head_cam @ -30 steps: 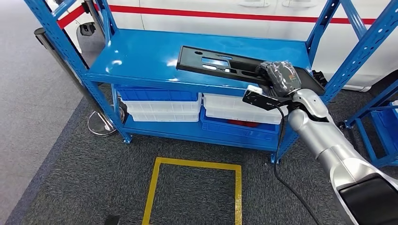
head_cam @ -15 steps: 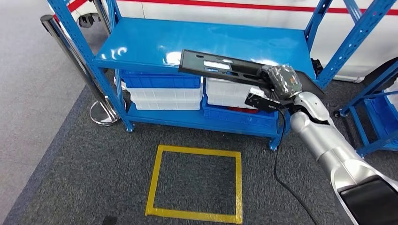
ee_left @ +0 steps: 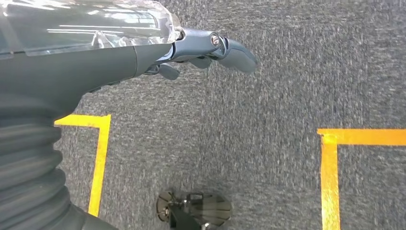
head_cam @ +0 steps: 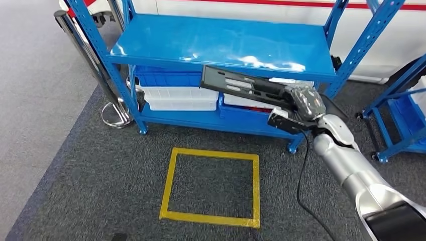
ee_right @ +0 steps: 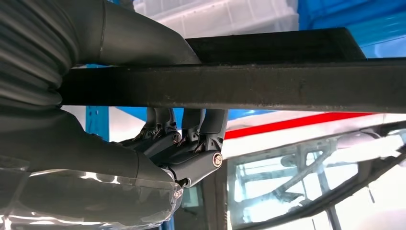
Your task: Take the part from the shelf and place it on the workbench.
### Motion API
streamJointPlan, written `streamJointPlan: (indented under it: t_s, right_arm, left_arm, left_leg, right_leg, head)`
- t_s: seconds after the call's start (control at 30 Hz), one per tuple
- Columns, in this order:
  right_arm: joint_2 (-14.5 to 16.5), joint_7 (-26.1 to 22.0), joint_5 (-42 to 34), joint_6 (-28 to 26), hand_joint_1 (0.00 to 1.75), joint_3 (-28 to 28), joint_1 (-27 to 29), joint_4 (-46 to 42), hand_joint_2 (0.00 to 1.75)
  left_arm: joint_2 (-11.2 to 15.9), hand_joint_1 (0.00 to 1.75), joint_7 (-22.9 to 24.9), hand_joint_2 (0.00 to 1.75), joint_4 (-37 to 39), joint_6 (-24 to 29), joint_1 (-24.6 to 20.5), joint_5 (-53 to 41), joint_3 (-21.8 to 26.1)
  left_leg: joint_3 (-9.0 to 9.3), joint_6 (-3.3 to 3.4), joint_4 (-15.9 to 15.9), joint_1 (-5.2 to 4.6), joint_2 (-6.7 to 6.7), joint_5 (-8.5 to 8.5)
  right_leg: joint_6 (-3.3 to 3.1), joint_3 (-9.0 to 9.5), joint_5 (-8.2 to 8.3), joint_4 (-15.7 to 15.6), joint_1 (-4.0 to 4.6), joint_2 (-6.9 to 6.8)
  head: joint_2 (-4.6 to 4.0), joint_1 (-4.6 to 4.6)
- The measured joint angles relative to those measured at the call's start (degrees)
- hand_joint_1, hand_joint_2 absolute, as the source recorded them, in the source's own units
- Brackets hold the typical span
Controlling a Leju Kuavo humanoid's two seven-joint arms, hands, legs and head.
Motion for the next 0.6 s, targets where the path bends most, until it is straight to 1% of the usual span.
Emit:
streamJointPlan:
  t_s: [0.03,0.07,0.1,0.13,0.17,0.2,0.23,0.27,0.3,0.33,0.37,0.4,0.43,0.47,0.5,0.53,0.57,0.6]
  right_arm:
    - [0.01,-0.01,0.01,-0.08,1.75,-0.02,0.17,0.05,1.75]
    - [0.02,-0.03,0.01,-0.12,1.75,-0.02,0.37,0.15,1.75]
    - [0.04,-0.05,0.02,-0.1,1.75,-0.02,0.56,0.27,1.75]
    - [0.07,-0.07,0.02,-0.07,1.75,-0.02,0.71,0.4,1.75]
    - [0.1,-0.1,0.02,-0.03,1.75,-0.02,0.83,0.55,1.75]
    - [0.14,-0.12,0.02,-0.01,1.75,-0.02,0.92,0.67,1.75]
    - [0.17,-0.14,0.02,0.01,1.75,-0.02,1.03,0.8,1.75]
    - [0.23,-0.18,0.02,0.01,1.75,-0.02,1.24,0.95,1.75]
    - [0.31,-0.26,0.01,-0.02,1.75,-0.02,1.5,1.11,1.75]
    - [0.45,-0.38,-0.03,-0.04,1.75,-0.02,1.77,1.29,1.75]
    - [0.63,-0.51,-0.09,-0.08,1.75,-0.02,2.0,1.46,1.75]
    - [0.84,-0.6,-0.19,-0.11,1.75,-0.03,2.12,1.6,1.75]
    - [1.08,-0.69,-0.32,-0.15,1.75,-0.05,2.18,1.69,1.75]
    - [1.28,-0.8,-0.48,-0.2,1.75,-0.09,2.23,1.74,1.75]
    - [1.44,-0.94,-0.65,-0.27,1.75,-0.15,2.26,1.78,1.75]
    - [1.54,-1.11,-0.81,-0.35,1.75,-0.21,2.3,1.83,1.75]
    - [1.59,-1.33,-0.98,-0.44,1.75,-0.31,2.36,1.9,1.75]
    - [1.73,-1.57,-1.2,-0.52,1.75,-0.39,2.44,1.99,1.75]
  left_arm:
    - [0.01,0.0,-0.13,1.75,0.0,0.06,0.07,0.11,0.06]
    - [0.01,0.0,-0.22,1.75,0.0,0.1,0.13,0.23,0.12]
    - [-0.01,0.0,-0.3,1.75,0.0,0.15,0.17,0.33,0.16]
    - [-0.02,0.0,-0.35,1.75,0.0,0.17,0.16,0.4,0.2]
    - [-0.03,0.0,-0.39,1.75,0.0,0.19,0.12,0.44,0.23]
    - [-0.04,0.0,-0.43,1.75,0.0,0.2,0.08,0.47,0.27]
    - [-0.04,0.0,-0.45,1.75,0.0,0.22,0.08,0.5,0.33]
    - [-0.04,0.0,-0.45,1.75,0.0,0.24,0.13,0.55,0.42]
    - [-0.04,0.0,-0.43,1.75,0.0,0.27,0.18,0.58,0.5]
    - [-0.04,0.0,-0.37,1.75,0.0,0.31,0.23,0.6,0.56]
    - [-0.06,0.0,-0.3,1.75,0.0,0.34,0.23,0.6,0.6]
    - [-0.11,0.0,-0.24,1.75,0.0,0.38,0.21,0.6,0.61]
    - [-0.21,0.0,-0.2,1.75,0.0,0.41,0.18,0.59,0.61]
    - [-0.3,0.0,-0.19,1.75,0.0,0.46,0.17,0.6,0.61]
    - [-0.38,0.0,-0.19,1.75,0.0,0.52,0.16,0.6,0.62]
    - [-0.42,0.0,-0.19,1.75,0.0,0.6,0.17,0.61,0.63]
    - [-0.42,0.0,-0.18,1.75,0.0,0.69,0.21,0.63,0.65]
    - [-0.4,0.0,-0.18,1.75,0.02,0.78,0.25,0.69,0.65]
  left_leg:
    - [0.23,0.43,-0.63,-0.26,-0.11,0.04]
    - [0.0,1.0,-0.81,-0.2,-0.04,0.5]
    - [-0.3,1.62,-1.07,-0.2,0.07,1.05]
    - [-0.7,2.33,-1.3,-0.16,0.2,1.63]
    - [-1.22,2.92,-1.48,-0.13,0.31,2.24]
    - [-1.89,3.28,-1.43,-0.33,0.35,2.76]
    - [-2.6,3.53,-1.33,-0.52,0.34,3.26]
    - [-3.36,3.62,-1.19,-0.73,0.33,3.76]
    - [-4.13,3.67,-0.99,-0.93,0.32,4.23]
    - [-4.91,3.67,-0.73,-1.1,0.31,4.65]
    - [-5.68,3.62,-0.43,-1.25,0.31,5.05]
    - [-6.35,3.54,-0.14,-1.34,0.32,5.42]
    - [-6.94,3.39,0.1,-1.49,0.33,5.81]
    - [-7.32,3.19,0.13,-1.53,0.37,6.29]
    - [-7.54,2.96,0.05,-1.5,0.41,6.81]
    - [-7.66,2.68,-0.2,-1.44,0.44,7.4]
    - [-7.71,2.4,-0.54,-1.38,0.39,8.06]
    - [-7.94,2.06,-0.59,-1.34,0.26,8.0]
  right_leg:
    - [0.5,-0.15,0.52,-0.19,0.01,0.0]
    - [0.91,-0.26,0.69,-0.33,-0.09,0.02]
    - [1.2,-0.51,0.11,-0.01,-0.15,0.06]
    - [1.34,-1.02,-1.43,1.24,-0.19,0.1]
    - [1.37,-1.83,-3.86,3.68,-0.19,0.15]
    - [1.33,-2.85,-6.69,7.21,-0.11,0.21]
    - [1.32,-3.86,-9.13,11.18,-0.02,0.27]
    - [1.28,-4.43,-10.47,14.55,0.07,0.31]
    - [1.18,-4.28,-10.55,16.39,0.18,0.34]
    - [0.98,-3.2,-9.49,16.22,0.29,0.36]
    - [0.66,-1.21,-7.86,14.1,0.44,0.37]
    - [0.19,1.32,-6.8,10.49,0.66,0.38]
    - [-0.26,3.99,-6.61,6.39,0.9,0.39]
    - [-0.59,5.91,-6.75,3.23,1.14,0.38]
    - [-0.85,6.97,-7.08,1.18,1.39,0.38]
    - [-0.97,7.28,-7.07,0.34,1.55,0.37]
    - [-1.14,6.93,-6.47,0.2,1.61,0.33]
    - [-1.45,6.59,-5.76,-0.16,1.48,0.18]
  head:
    - [0.0,0.01]
    - [0.0,0.01]
    - [0.0,0.02]
    - [0.0,0.02]
    - [0.0,0.03]
    - [0.0,0.03]
    - [0.0,0.03]
    - [0.0,0.04]
    - [0.0,0.03]
    - [0.0,0.03]
    - [0.0,0.03]
    - [0.0,0.03]
    - [0.0,0.03]
    - [0.0,0.02]
    - [0.0,0.02]
    - [0.0,0.01]
    - [0.0,0.0]
    - [0.0,0.0]
